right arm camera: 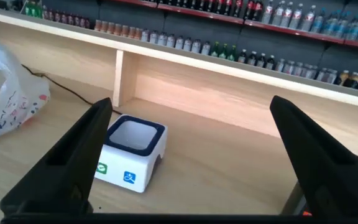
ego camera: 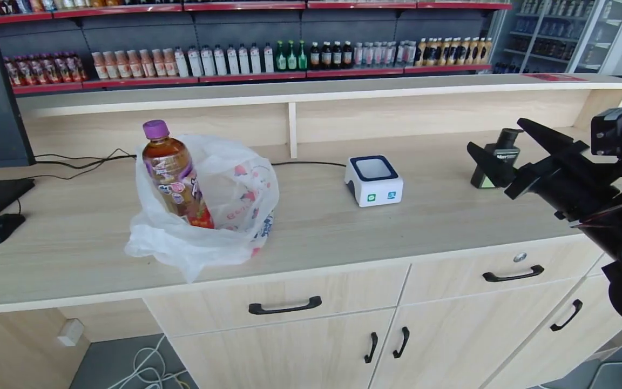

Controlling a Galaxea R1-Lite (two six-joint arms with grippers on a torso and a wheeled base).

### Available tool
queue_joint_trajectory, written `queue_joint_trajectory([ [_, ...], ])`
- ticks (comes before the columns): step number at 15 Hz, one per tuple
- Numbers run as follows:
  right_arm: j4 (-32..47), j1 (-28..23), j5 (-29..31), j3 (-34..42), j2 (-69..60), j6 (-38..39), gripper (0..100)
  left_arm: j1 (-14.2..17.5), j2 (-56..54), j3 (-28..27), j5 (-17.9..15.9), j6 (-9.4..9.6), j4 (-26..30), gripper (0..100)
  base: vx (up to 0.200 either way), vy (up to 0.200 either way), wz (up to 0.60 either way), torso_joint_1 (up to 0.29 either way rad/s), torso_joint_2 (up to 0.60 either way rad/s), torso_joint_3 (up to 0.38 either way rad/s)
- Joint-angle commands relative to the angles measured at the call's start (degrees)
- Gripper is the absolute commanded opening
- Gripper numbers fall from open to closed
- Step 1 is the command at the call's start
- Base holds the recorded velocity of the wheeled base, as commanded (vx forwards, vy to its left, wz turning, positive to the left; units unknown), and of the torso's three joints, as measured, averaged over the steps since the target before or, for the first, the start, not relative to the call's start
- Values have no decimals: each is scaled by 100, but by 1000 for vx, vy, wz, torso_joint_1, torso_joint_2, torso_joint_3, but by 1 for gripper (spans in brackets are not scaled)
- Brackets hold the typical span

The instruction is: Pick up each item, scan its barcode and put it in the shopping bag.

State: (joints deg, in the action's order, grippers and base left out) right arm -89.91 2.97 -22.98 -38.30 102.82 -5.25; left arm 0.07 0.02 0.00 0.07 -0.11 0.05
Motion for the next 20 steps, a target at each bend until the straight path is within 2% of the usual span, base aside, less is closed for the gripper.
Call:
queue_joint_trajectory([
  [1,-9,-16,4,-2,10,-2,100,1,6,0,1,-7,4,100,0,-200,0,-7,7,-2],
  [9,-9,-139,-5,130,81,-2,100,1,6,0,1,-15,-5,100,0,-200,0,2,2,3],
  [13,-9,-148,-5,165,72,-11,100,1,6,0,1,-15,-5,100,0,-200,600,1,1,2],
  [20,-9,-148,-5,701,186,-90,100,-7,6,0,1,-15,-5,100,0,-200,0,2,0,2],
])
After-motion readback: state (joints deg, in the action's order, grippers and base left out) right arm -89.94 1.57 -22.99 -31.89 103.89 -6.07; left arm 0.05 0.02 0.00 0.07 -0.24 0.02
